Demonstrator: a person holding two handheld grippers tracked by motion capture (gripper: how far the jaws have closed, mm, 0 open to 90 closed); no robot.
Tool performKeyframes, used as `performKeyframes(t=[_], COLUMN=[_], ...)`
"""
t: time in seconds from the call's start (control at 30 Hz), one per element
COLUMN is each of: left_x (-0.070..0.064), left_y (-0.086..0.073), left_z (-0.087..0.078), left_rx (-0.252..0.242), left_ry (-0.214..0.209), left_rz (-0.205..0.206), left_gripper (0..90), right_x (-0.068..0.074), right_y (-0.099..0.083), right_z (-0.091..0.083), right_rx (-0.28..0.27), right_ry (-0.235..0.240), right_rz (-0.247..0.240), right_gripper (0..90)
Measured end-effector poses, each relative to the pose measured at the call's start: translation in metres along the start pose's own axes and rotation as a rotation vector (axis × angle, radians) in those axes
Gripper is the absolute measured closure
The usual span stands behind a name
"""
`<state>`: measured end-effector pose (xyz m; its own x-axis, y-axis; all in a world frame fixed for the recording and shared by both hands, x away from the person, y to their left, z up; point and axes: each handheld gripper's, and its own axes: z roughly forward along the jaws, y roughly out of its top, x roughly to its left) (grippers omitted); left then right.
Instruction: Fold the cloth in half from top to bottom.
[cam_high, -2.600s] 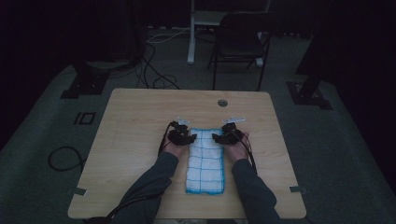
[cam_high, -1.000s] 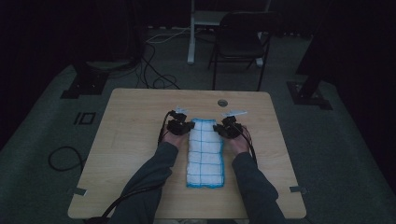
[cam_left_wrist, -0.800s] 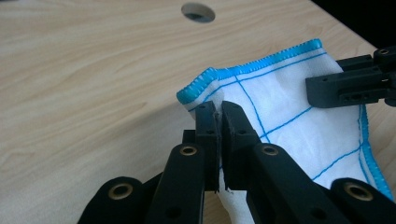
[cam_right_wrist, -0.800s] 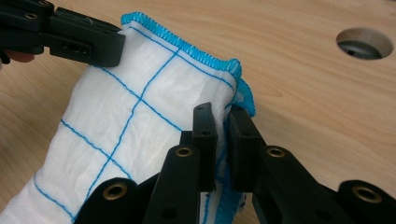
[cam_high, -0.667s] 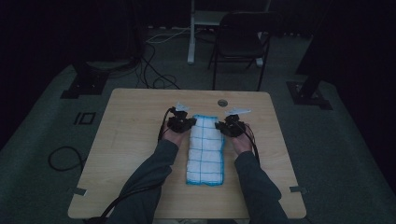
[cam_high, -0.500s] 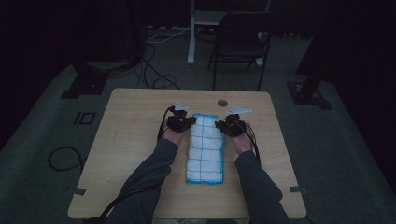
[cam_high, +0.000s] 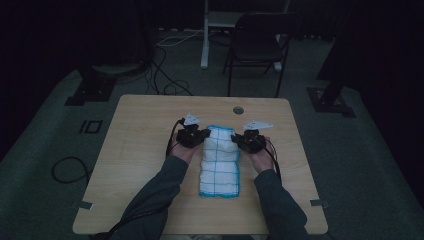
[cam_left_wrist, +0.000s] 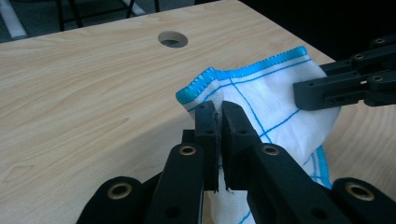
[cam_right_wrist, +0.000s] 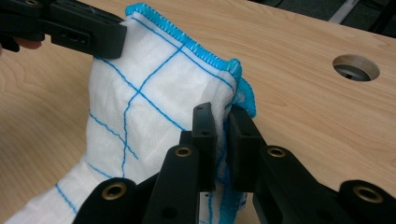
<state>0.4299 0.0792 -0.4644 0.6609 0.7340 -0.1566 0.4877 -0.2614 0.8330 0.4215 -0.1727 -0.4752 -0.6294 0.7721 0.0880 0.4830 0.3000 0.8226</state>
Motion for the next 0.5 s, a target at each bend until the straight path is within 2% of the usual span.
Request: performKeyframes(t=[0.5], left_x=[-0.008], left_y=[-0.014], left_z=[-0.018], left_rx=[-0.037], left_ry=[-0.021], left_rz=[-0.009], left_gripper=[86.5], right_x=[0.016], right_y=[-0.007], right_z=[-0.014], right_rx=[-0.019], right_ry=[0.016], right_rz=[-0.021], right_gripper=[83.5])
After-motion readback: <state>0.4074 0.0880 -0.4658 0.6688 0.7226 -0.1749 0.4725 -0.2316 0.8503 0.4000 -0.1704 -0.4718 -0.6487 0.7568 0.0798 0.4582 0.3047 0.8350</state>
